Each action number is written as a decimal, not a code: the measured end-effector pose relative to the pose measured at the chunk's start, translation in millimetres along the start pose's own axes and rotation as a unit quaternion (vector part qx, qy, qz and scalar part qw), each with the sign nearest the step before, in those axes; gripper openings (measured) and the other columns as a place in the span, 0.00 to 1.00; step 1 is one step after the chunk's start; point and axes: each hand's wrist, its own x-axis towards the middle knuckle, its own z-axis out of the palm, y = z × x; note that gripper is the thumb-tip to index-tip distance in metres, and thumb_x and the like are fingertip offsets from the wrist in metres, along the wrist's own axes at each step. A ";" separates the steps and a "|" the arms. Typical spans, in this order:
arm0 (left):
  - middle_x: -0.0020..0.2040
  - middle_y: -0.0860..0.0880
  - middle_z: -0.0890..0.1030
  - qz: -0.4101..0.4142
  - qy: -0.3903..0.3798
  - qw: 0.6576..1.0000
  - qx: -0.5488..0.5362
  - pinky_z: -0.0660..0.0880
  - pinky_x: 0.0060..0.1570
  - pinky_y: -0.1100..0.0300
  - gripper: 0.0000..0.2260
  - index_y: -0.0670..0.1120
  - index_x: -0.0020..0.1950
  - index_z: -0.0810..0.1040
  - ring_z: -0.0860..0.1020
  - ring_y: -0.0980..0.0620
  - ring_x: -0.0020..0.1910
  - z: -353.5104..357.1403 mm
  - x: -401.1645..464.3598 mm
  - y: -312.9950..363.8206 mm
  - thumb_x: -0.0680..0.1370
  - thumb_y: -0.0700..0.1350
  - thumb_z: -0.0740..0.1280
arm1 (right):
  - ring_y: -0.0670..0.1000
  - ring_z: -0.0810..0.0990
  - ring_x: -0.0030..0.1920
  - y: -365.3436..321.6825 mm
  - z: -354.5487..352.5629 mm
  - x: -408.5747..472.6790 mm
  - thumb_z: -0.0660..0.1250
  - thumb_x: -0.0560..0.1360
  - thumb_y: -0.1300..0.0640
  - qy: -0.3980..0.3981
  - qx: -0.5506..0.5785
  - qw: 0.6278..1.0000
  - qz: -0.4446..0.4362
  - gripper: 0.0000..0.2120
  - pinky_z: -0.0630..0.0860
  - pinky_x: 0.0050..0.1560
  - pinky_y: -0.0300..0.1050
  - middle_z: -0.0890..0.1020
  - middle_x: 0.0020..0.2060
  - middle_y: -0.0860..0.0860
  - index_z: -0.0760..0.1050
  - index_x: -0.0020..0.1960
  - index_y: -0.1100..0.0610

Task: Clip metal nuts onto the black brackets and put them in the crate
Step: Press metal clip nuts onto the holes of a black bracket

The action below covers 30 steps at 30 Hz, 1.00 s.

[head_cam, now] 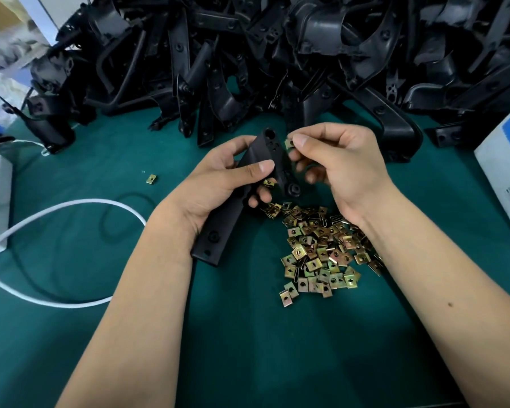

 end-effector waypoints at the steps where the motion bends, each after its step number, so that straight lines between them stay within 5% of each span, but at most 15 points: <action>1: 0.43 0.44 0.83 0.002 -0.004 1.000 0.010 0.75 0.30 0.62 0.25 0.38 0.71 0.72 0.79 0.50 0.33 0.0 0.1 0.1 0.76 0.42 0.71 | 0.49 0.80 0.34 0.3 0.2 0.2 0.71 0.78 0.64 0.004 0.001 1.000 0.001 0.03 0.73 0.30 0.39 0.85 0.35 0.52 0.85 0.48 0.60; 14: 0.45 0.42 0.83 0.005 -0.031 0.999 0.028 0.74 0.29 0.62 0.21 0.40 0.70 0.73 0.79 0.49 0.32 -5.0 3.8 -5.8 0.78 0.42 0.72 | 0.48 0.78 0.36 1.7 -0.1 0.4 0.71 0.79 0.66 -0.036 -0.018 0.999 -0.026 0.05 0.70 0.31 0.39 0.83 0.35 0.52 0.85 0.47 0.59; 20: 0.45 0.42 0.83 0.011 -0.035 0.999 0.032 0.74 0.29 0.62 0.22 0.41 0.69 0.74 0.79 0.50 0.31 -5.1 4.2 -7.0 0.77 0.43 0.72 | 0.46 0.83 0.42 1.7 1.6 -1.9 0.72 0.79 0.62 -0.039 -0.030 0.999 0.019 0.04 0.77 0.36 0.41 0.85 0.38 0.48 0.85 0.47 0.56; 25: 0.44 0.43 0.84 0.014 -0.035 0.998 0.042 0.73 0.28 0.62 0.21 0.42 0.68 0.75 0.77 0.51 0.30 -4.0 4.0 -7.4 0.76 0.43 0.72 | 0.55 0.80 0.45 -0.7 0.2 -0.9 0.72 0.76 0.69 -0.027 0.059 0.997 0.033 0.09 0.80 0.48 0.50 0.81 0.39 0.54 0.79 0.53 0.57; 30: 0.44 0.42 0.83 0.009 -0.038 0.998 0.056 0.73 0.28 0.62 0.20 0.44 0.67 0.76 0.76 0.50 0.29 -2.7 6.2 -8.6 0.76 0.43 0.74 | 0.56 0.77 0.45 -2.2 -0.3 -1.1 0.72 0.76 0.69 -0.070 0.034 0.997 0.016 0.13 0.79 0.54 0.54 0.80 0.35 0.50 0.75 0.57 0.58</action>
